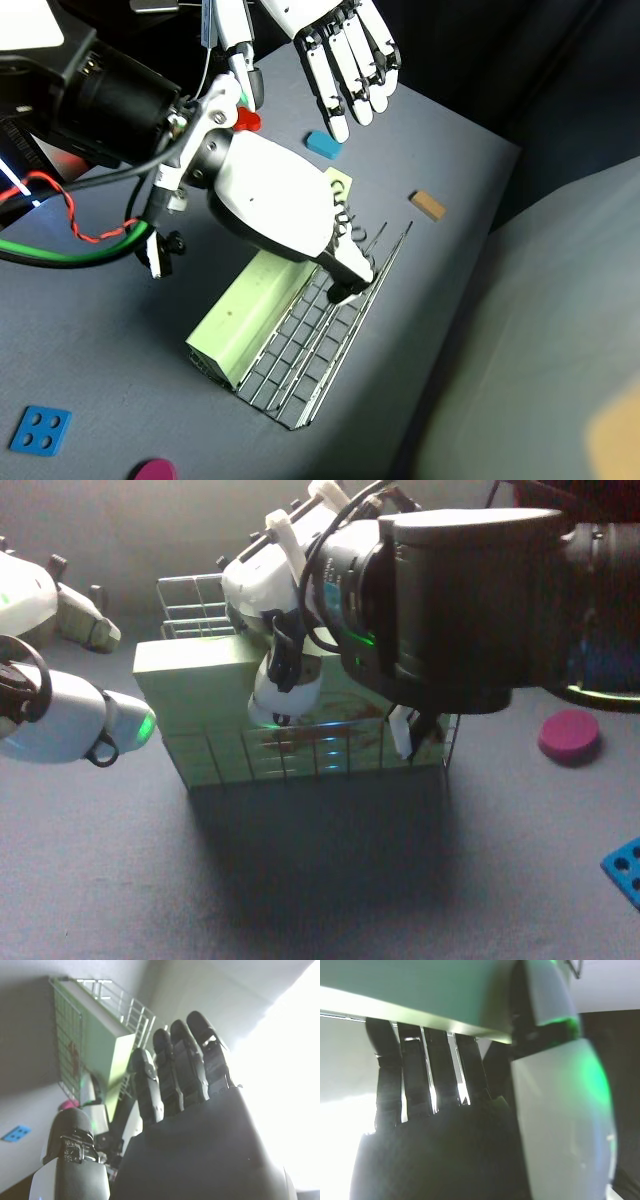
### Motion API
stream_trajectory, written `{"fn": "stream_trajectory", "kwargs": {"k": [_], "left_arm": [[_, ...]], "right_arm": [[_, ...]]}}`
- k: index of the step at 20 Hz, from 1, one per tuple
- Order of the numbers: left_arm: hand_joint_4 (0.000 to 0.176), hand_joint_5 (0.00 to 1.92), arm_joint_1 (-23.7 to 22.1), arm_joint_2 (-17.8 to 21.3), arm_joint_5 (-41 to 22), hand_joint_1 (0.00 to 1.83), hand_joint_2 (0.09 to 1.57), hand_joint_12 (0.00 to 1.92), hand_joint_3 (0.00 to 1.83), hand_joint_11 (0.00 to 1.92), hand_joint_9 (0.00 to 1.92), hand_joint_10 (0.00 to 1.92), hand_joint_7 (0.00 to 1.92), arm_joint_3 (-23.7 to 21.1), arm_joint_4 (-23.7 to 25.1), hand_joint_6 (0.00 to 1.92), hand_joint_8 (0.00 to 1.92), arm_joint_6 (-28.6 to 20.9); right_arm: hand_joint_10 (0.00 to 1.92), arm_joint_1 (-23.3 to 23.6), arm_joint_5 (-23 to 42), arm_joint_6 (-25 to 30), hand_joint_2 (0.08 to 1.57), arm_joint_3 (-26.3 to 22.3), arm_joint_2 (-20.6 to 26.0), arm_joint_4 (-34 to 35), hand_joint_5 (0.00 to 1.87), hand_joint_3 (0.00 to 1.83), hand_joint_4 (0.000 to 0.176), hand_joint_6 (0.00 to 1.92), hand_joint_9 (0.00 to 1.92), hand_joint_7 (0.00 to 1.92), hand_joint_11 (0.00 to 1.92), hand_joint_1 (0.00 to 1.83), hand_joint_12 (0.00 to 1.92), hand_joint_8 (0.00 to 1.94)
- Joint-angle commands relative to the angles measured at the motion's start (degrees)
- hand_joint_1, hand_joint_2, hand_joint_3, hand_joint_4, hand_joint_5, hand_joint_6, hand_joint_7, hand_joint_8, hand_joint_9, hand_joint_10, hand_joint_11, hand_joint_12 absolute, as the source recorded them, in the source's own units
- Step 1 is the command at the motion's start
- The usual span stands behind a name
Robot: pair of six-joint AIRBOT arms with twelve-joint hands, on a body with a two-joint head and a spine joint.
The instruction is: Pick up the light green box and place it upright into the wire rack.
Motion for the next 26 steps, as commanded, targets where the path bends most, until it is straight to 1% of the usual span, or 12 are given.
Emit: {"fn": "stream_trajectory", "kwargs": {"k": [1,5,15,16,18,19,20,21,22,23,24,26], "left_arm": [[0.092,0.39,-0.4,-0.2,-1.9,0.16,1.2,0.77,0.0,0.0,0.28,0.0,0.36,-0.3,4.7,0.0,0.0,-0.4],[0.087,0.39,0.0,-0.5,-1.6,0.17,1.19,0.77,0.0,0.0,0.28,0.0,0.36,-0.6,5.1,0.0,0.0,-1.4],[0.085,0.4,0.7,-0.5,-1.5,0.19,1.19,0.82,0.0,0.0,0.32,0.01,0.39,-1.4,6.2,0.0,0.0,-2.9],[0.08,0.4,0.6,-0.5,-1.5,0.2,1.19,0.85,0.0,0.0,0.33,0.01,0.4,-1.4,6.2,0.0,0.0,-3.1],[0.073,0.42,0.6,-0.5,-1.4,0.23,1.18,0.87,0.0,0.0,0.34,0.01,0.43,-1.6,6.2,0.0,0.01,-3.3],[0.056,0.49,0.6,-0.5,-1.2,0.25,1.18,0.92,0.0,0.04,0.42,0.02,0.53,-1.7,6.2,0.01,0.01,-3.4],[0.031,0.63,0.6,-0.5,-1.2,0.28,1.2,0.96,0.0,0.15,0.59,0.05,0.71,-1.7,6.2,0.02,0.03,-3.6],[0.0,0.79,0.6,-0.5,-1.1,0.31,1.21,1.03,0.0,0.35,0.77,0.21,0.87,-1.8,6.2,0.03,0.09,-3.8],[0.0,0.89,0.6,-0.5,-1.1,0.39,1.21,1.4,0.0,0.66,0.79,1.15,0.84,-1.9,6.3,0.22,0.74,-3.9],[0.0,0.89,0.5,-0.5,-1.1,0.39,1.21,1.4,0.0,0.66,0.79,1.15,0.84,-1.9,6.4,0.22,0.74,-3.9],[0.0,0.62,0.5,-0.5,-1.1,0.5,1.22,1.88,0.0,0.87,0.78,1.87,0.71,-1.9,6.4,1.37,1.65,-4.0],[0.0,0.62,0.4,-0.5,-1.1,0.61,1.21,1.92,0.0,1.02,0.87,1.92,0.78,-1.9,6.5,1.88,1.91,-4.0]], "right_arm": [[0.17,1.5,0.3,-0.3,1.01,-0.6,0.6,-4.2,0.35,0.0,0.0,0.0,0.33,0.46,0.01,0.68,1.37,0.0],[0.06,4.3,-1.1,0.2,0.94,-6.6,6.0,-4.2,0.3,0.0,0.0,0.0,0.32,0.41,0.0,0.56,1.27,0.0],[0.09,8.6,-0.2,-2.9,0.98,-32.0,32.6,-5.2,0.37,0.01,0.0,0.02,0.45,0.49,0.06,0.46,1.34,0.03],[0.25,8.7,-0.2,-2.8,1.01,-33.1,34.1,-5.2,0.45,0.01,0.0,0.02,0.52,0.59,0.17,0.49,1.39,0.04],[0.99,9.0,-1.7,-2.6,1.08,-35.2,36.9,-5.2,0.64,0.0,0.0,0.03,0.4,0.71,0.37,0.59,1.52,0.09],[1.28,9.1,-3.5,-2.2,1.09,-36.7,38.4,-5.2,0.77,0.0,0.0,0.09,0.43,0.71,0.53,0.68,1.64,0.35],[1.5,9.0,-5.2,-1.8,1.1,-38.7,39.8,-5.2,0.79,0.0,0.0,0.45,0.55,0.65,0.75,0.76,1.69,0.8],[1.75,9.0,-6.6,-1.5,1.17,-40.7,41.2,-5.4,0.81,0.0,0.12,1.1,0.73,0.63,1.0,0.9,1.77,1.23],[1.89,8.3,-7.8,0.1,1.19,-43.3,43.0,-7.1,0.81,0.01,0.105,1.27,0.97,0.7,1.22,0.95,1.89,1.59],[1.89,7.6,-8.0,1.8,1.19,-44.5,43.8,-8.6,0.81,0.01,0.105,1.27,0.97,0.7,1.22,0.95,1.89,1.59],[1.92,5.9,-7.9,5.4,1.16,-46.4,45.4,-12.2,0.79,0.0,0.0,1.84,1.23,0.91,1.5,0.92,1.92,1.91],[1.92,4.5,-6.3,7.2,1.23,-48.0,46.7,-13.4,1.06,0.02,0.0,1.92,1.39,1.14,1.69,0.88,1.92,1.94]]}}
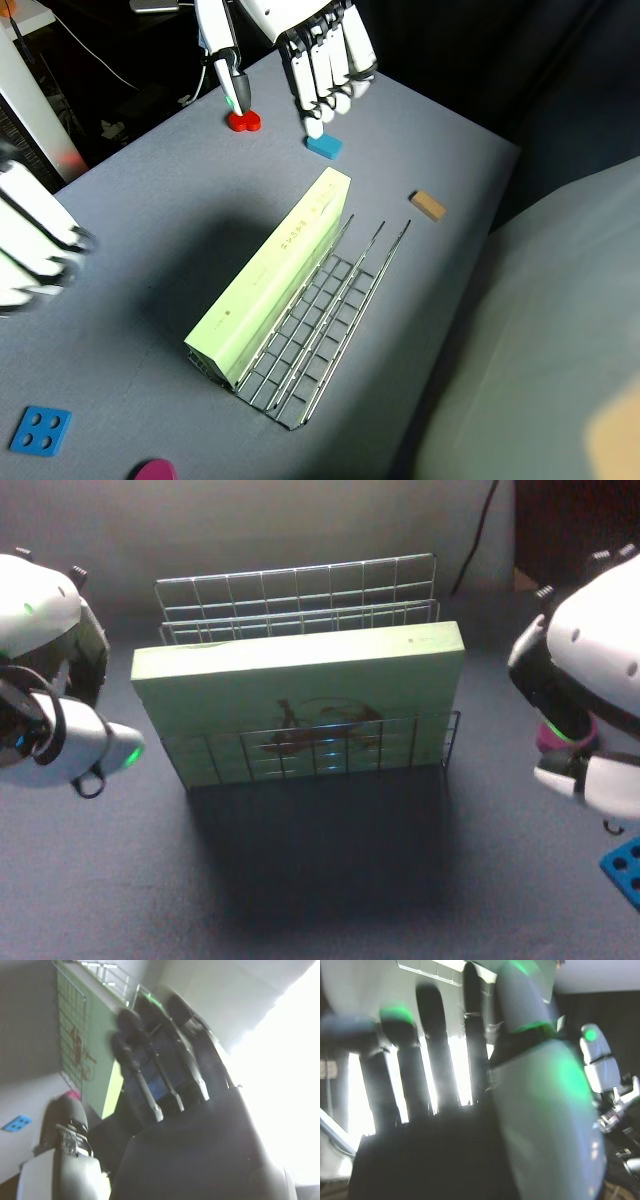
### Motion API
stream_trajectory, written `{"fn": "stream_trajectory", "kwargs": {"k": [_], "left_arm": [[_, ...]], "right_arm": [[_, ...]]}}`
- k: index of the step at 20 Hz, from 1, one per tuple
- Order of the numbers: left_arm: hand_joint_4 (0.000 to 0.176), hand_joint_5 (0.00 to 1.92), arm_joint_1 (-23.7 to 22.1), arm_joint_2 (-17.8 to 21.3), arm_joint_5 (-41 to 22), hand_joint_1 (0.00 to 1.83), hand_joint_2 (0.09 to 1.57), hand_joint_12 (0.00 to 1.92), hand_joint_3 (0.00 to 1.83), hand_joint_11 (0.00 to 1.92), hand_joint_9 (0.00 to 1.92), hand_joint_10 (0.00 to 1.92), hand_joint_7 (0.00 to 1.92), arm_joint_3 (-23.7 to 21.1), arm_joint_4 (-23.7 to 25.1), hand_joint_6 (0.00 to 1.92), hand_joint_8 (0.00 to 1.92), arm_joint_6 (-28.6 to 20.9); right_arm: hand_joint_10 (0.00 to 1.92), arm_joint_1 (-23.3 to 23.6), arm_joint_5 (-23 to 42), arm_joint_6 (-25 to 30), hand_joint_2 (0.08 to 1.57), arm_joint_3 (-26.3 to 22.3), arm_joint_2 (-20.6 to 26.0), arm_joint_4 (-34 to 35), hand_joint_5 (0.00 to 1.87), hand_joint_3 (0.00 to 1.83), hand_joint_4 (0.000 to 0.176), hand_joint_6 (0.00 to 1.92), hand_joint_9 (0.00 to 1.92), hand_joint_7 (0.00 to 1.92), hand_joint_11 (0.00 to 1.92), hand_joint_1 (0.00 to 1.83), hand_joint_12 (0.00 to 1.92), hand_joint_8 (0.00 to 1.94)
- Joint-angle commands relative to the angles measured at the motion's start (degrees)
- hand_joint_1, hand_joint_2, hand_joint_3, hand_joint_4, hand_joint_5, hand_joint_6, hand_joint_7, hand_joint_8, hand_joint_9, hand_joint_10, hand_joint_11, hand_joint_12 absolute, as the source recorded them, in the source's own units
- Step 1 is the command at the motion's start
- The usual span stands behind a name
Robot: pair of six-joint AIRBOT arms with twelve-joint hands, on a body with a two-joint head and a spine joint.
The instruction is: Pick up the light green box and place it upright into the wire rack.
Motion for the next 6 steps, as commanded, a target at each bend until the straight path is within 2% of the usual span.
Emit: {"fn": "stream_trajectory", "kwargs": {"k": [1,2,3,4,6], "left_arm": [[0.0,0.73,-0.7,0.0,-1.6,0.66,1.21,1.92,0.0,1.1,0.95,1.92,0.9,-0.1,4.7,1.91,1.92,0.0],[0.0,0.89,-0.7,0.0,-1.6,0.7,1.2,1.92,0.0,1.18,1.06,1.92,1.04,-0.1,4.7,1.92,1.92,0.0],[0.0,1.08,-0.7,0.1,-1.6,0.73,1.21,1.92,0.0,1.27,1.18,1.92,1.18,-0.1,4.7,1.92,1.92,-0.1],[0.0,1.19,-0.7,0.1,-1.6,0.75,1.22,1.92,0.0,1.37,1.29,1.92,1.29,-0.1,4.7,1.92,1.92,-0.1],[0.0,1.26,-0.8,0.1,-1.6,0.77,1.27,1.92,0.01,1.49,1.43,1.92,1.39,-0.1,4.7,1.92,1.92,-0.1]], "right_arm": [[1.92,0.2,1.6,-0.3,1.28,-0.5,0.0,-4.4,1.18,0.01,0.0,1.92,1.47,1.22,1.76,0.81,1.92,1.94],[1.92,-0.3,1.9,-0.5,1.34,-0.6,0.1,-4.1,1.27,0.0,0.094,1.92,1.58,1.31,1.82,0.74,1.92,1.94],[1.92,-0.6,2.4,0.2,1.39,-0.4,0.2,-4.1,1.32,0.01,0.16,1.92,1.65,1.38,1.88,0.67,1.92,1.94],[1.92,-0.6,2.6,0.8,1.42,-0.1,0.2,-4.1,1.34,0.01,0.173,1.92,1.71,1.43,1.91,0.63,1.92,1.94],[1.92,-0.6,2.7,1.2,1.45,0.1,0.2,-4.1,1.36,0.02,0.176,1.92,1.74,1.48,1.92,0.62,1.92,1.94]]}}
